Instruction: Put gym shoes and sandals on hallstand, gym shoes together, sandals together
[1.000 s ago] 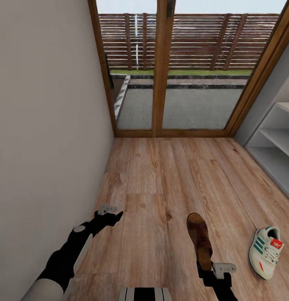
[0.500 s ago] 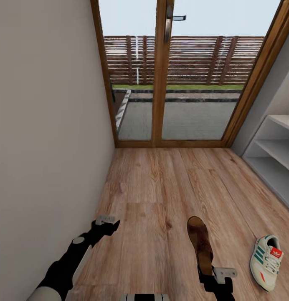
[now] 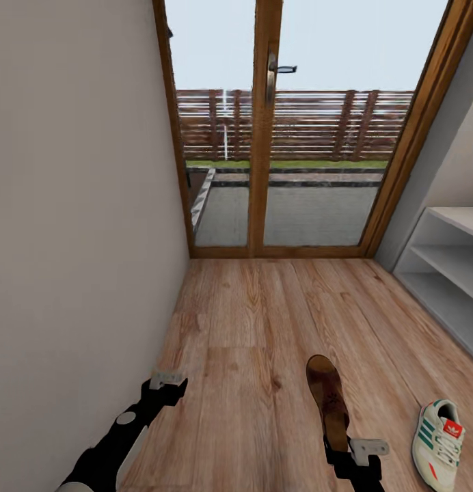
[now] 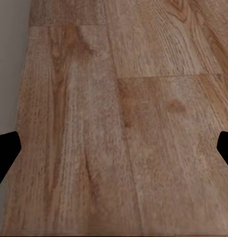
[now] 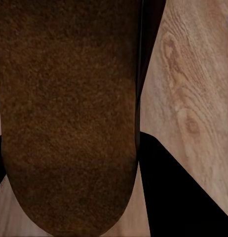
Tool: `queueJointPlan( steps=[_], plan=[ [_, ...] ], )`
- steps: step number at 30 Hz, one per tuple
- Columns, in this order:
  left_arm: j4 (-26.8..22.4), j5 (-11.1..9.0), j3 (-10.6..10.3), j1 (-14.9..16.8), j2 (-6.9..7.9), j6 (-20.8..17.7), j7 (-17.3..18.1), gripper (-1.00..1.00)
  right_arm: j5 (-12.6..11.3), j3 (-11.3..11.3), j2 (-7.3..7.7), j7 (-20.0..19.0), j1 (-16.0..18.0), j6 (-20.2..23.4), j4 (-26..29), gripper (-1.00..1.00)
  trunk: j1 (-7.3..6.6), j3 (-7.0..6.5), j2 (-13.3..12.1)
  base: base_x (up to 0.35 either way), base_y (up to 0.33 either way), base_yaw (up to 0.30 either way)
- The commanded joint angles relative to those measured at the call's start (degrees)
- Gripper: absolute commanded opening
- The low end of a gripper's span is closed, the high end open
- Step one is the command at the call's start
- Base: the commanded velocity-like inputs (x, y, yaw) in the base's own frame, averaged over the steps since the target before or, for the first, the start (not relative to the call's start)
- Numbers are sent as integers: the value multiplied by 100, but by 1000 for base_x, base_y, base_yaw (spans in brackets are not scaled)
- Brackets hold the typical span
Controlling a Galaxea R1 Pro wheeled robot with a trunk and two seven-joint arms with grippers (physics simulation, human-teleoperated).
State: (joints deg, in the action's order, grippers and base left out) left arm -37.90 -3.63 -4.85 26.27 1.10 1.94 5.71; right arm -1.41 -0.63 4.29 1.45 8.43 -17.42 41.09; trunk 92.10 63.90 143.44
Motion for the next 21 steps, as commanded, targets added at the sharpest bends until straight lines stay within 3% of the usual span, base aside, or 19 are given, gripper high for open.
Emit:
queueJointPlan(
  steps=[1,6,16,21],
  plan=[
    [72,-37,-25,3,6,79,-8,100,-35,7,2,13,2,-16,-5,-100,-4,-28,0,0,0,0],
    [300,-34,-66,1,-16,357,-42,100,-35,3,2,18,-12,-16,-11,-100,-16,-184,-7,0,0,0],
    [420,-40,-85,1,-50,477,-60,100,-38,2,-7,22,-25,-16,-75,-100,-42,-495,-20,0,0,0],
    [484,-37,-86,1,-58,488,-61,100,-42,2,-25,22,-25,-16,-236,-100,-152,-630,-221,0,0,0]
  ],
)
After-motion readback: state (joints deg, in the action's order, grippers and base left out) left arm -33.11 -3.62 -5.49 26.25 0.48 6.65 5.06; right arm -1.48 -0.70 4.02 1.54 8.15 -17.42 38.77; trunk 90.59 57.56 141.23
